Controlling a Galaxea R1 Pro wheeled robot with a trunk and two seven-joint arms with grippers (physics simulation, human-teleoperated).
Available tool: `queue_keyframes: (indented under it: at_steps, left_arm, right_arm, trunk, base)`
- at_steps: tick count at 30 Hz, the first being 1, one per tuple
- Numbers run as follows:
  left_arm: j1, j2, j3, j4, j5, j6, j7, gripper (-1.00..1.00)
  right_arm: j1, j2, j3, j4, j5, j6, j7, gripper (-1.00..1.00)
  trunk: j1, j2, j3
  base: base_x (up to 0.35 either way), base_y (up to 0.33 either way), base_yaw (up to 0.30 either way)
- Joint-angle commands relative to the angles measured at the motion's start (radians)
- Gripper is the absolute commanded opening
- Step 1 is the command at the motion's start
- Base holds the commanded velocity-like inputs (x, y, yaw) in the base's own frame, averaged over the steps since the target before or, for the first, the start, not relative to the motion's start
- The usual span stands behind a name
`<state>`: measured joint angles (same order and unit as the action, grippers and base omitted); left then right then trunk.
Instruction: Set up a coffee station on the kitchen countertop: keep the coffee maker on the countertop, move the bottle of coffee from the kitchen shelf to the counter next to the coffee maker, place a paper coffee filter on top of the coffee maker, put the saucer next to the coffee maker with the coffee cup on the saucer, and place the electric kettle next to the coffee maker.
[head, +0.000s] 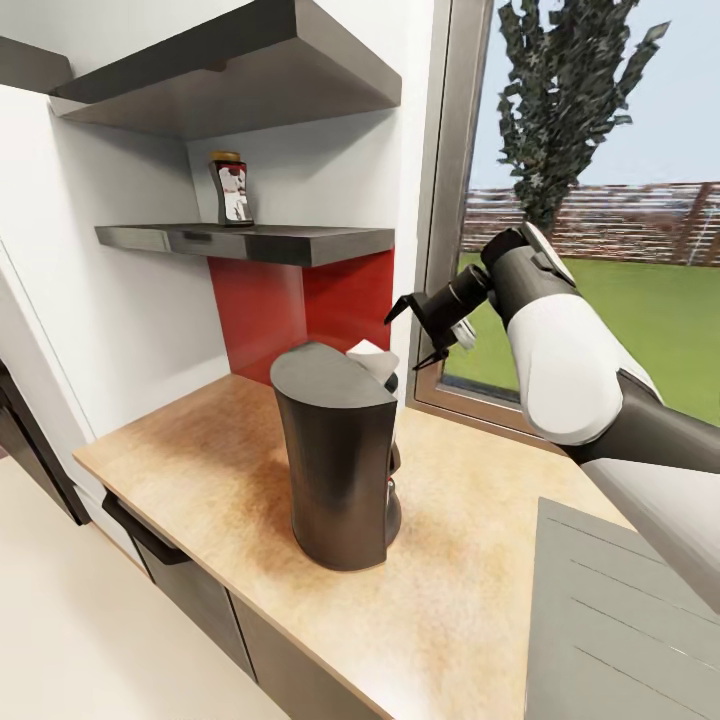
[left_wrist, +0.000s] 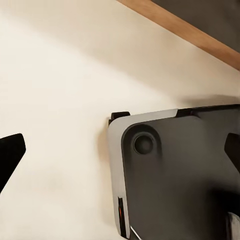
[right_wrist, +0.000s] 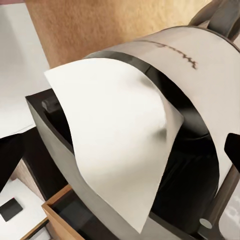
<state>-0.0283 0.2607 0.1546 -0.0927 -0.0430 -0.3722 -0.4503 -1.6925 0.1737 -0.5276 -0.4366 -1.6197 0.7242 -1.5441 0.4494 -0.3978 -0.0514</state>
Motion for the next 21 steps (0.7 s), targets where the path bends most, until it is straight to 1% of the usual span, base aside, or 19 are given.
queue_keyframes:
  at_steps: [1,4,7,21]
  left_arm:
    - [-0.001,0.0,0.008,0.001,-0.005,-0.002,-0.005,1.0]
    - [-0.001,0.0,0.007,0.001,-0.005,-0.002,-0.005,1.0]
    - [-0.001,0.0,0.007,0.001,-0.005,-0.002,-0.005,1.0]
    - [-0.001,0.0,0.008,0.001,-0.005,-0.002,-0.005,1.0]
  right_arm:
    - [-0.001,0.001,-0.005,-0.001,-0.003,0.011,-0.008,1.0]
    - [-0.002,0.001,-0.005,-0.002,-0.003,0.011,-0.008,1.0]
    - [-0.002,0.001,-0.005,-0.002,-0.003,0.011,-0.008,1.0]
    - [-0.001,0.001,-0.005,-0.002,-0.003,0.011,-0.008,1.0]
  trunk:
    - [0.001,-0.002,-0.002]
    - [0.001,-0.002,-0.002]
    - [0.001,-0.002,-0.002]
    - [0.001,-0.002,-0.002]
  base:
    - [0.0,0.0,0.0]
    - [-0.077,-0.042,0.0]
    - [-0.204,-0.132,0.0]
    - [-0.268,-0.154,0.0]
